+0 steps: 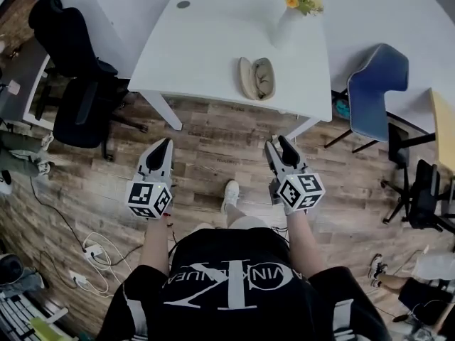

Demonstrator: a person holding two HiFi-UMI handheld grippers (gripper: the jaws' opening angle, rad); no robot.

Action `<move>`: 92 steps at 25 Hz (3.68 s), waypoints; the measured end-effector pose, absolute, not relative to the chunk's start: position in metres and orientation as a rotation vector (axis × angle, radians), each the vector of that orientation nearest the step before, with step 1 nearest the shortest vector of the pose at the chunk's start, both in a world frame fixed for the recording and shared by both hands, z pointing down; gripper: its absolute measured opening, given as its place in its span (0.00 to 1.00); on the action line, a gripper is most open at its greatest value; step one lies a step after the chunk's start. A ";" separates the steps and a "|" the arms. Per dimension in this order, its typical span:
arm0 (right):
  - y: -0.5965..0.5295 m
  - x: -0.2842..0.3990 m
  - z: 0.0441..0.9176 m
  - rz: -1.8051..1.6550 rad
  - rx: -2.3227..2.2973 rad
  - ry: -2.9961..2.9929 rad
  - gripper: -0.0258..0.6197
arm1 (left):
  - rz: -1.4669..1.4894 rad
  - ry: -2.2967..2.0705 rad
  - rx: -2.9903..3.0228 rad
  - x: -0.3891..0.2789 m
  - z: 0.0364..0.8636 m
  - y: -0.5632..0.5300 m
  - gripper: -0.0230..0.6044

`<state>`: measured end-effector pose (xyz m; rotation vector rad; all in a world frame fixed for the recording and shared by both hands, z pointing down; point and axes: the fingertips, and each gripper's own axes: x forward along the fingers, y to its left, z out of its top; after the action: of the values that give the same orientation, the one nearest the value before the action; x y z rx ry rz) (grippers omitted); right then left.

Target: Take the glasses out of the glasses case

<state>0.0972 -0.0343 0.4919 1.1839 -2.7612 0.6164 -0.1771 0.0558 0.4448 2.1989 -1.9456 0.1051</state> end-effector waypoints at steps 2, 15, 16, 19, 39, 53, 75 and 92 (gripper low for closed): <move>-0.046 0.096 0.493 0.623 1.176 -2.758 0.30 | 0.105 -1.946 2.200 -0.177 0.442 0.040 0.06; -0.112 0.083 0.503 0.654 1.136 -2.752 0.30 | 0.124 -1.910 2.241 -0.171 0.437 -0.046 0.06; -0.116 0.083 0.503 0.655 1.131 -2.756 0.30 | 0.125 -1.908 2.247 -0.171 0.438 -0.053 0.06; -0.121 0.079 0.506 0.661 1.098 -2.763 0.30 | 0.124 -1.897 2.266 -0.166 0.437 -0.074 0.06; -0.177 0.043 0.504 0.712 1.145 -2.719 0.30 | 0.129 -1.623 2.464 -0.147 0.441 -0.187 0.06; -0.216 0.010 0.533 0.777 1.298 -2.482 0.29 | 0.144 -1.364 2.582 -0.153 0.459 -0.254 0.06; -0.236 0.015 0.573 0.428 1.251 -1.987 0.20 | 0.151 -1.203 2.539 -0.160 0.505 -0.261 0.06; -0.237 0.009 0.585 0.434 1.143 -1.894 0.12 | 0.163 -1.179 2.512 -0.161 0.521 -0.259 0.06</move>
<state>0.0087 -0.2367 0.5853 1.1427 -1.8941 0.4344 -0.1612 -0.2586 0.5213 2.5124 -1.1794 0.1631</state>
